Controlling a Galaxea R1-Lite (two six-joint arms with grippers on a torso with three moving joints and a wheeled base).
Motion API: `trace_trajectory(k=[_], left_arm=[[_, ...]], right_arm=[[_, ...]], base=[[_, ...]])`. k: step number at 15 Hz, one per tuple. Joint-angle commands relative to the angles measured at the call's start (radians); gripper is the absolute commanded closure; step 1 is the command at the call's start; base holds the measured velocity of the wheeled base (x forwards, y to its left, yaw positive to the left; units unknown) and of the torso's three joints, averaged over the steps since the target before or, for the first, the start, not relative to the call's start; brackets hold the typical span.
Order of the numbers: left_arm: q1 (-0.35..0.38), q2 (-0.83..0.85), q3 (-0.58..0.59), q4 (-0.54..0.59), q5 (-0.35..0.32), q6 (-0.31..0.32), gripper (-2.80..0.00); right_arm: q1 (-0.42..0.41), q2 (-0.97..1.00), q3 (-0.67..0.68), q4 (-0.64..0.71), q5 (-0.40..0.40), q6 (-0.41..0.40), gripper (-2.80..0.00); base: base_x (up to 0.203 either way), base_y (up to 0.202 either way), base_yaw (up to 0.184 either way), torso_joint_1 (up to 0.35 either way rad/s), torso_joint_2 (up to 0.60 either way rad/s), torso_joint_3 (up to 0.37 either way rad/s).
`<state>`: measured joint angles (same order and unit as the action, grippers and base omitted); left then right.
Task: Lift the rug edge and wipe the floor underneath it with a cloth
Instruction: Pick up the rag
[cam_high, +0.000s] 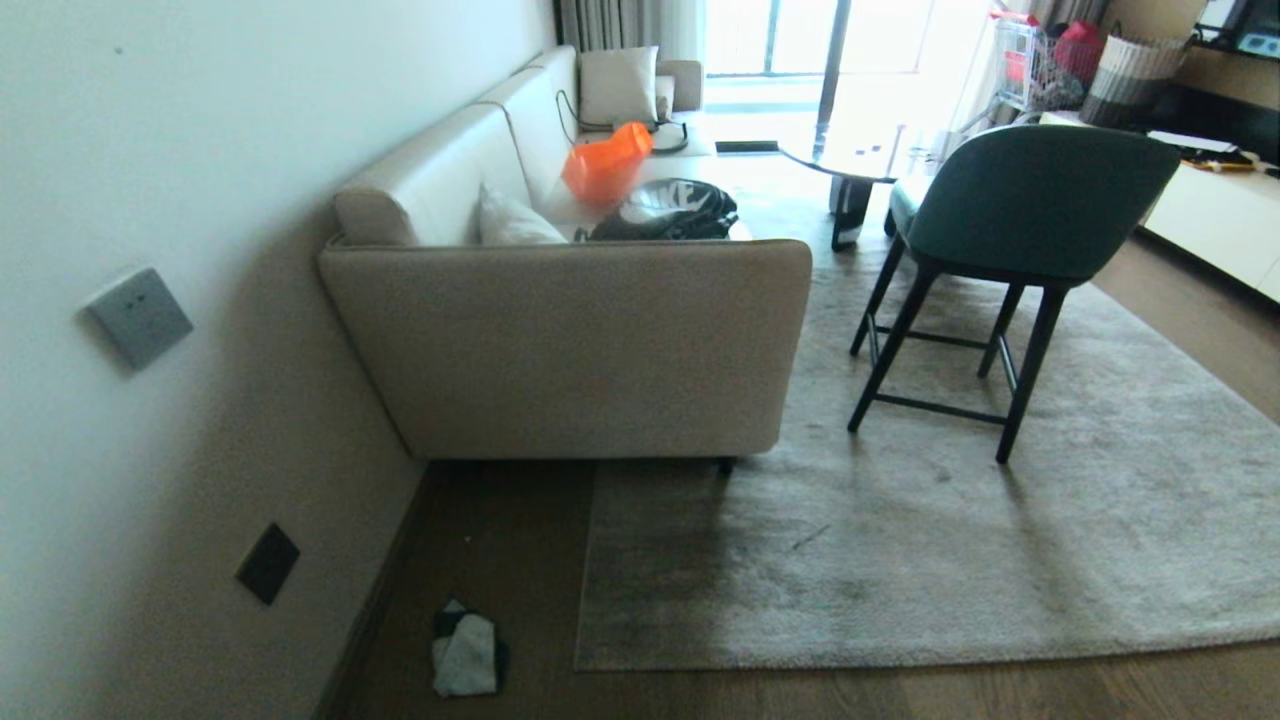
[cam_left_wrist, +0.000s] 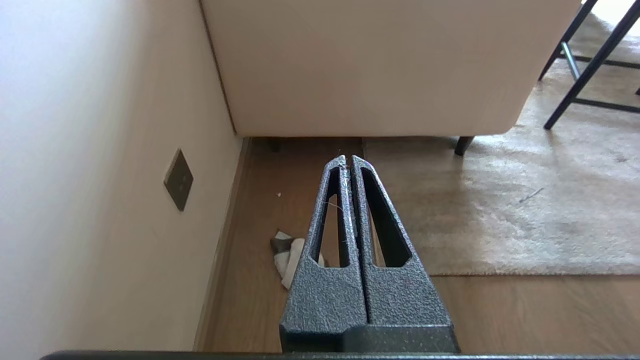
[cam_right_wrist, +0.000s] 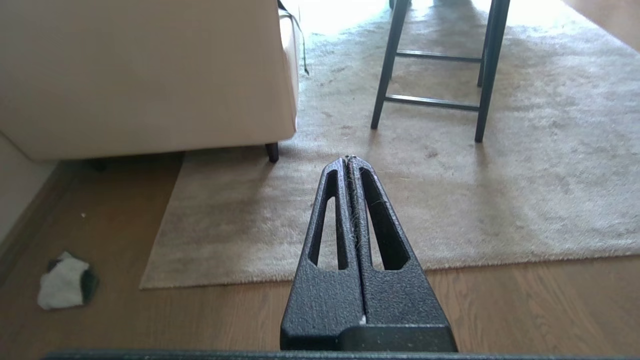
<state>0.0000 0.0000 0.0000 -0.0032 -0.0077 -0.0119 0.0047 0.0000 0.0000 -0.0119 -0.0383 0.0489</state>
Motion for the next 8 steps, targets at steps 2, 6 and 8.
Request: trace_trajectory(k=[2,6,8], left_arm=[[0.000,0.000,0.000,0.000,0.000,0.000,0.00],[0.000,0.000,0.000,0.000,0.000,0.000,0.00],[0.000,0.000,0.000,0.000,0.000,0.000,0.00]], right_arm=[[0.000,0.000,0.000,0.000,0.000,0.000,0.00],[0.000,0.000,0.000,0.000,0.000,0.000,0.00],[0.001,0.000,0.000,0.000,0.000,0.000,0.00]], base=[[0.000,0.000,0.000,0.003,0.40,0.428],[0.000,0.000,0.000,0.001,0.03,0.037],[0.000,0.000,0.000,0.000,0.00,0.000]])
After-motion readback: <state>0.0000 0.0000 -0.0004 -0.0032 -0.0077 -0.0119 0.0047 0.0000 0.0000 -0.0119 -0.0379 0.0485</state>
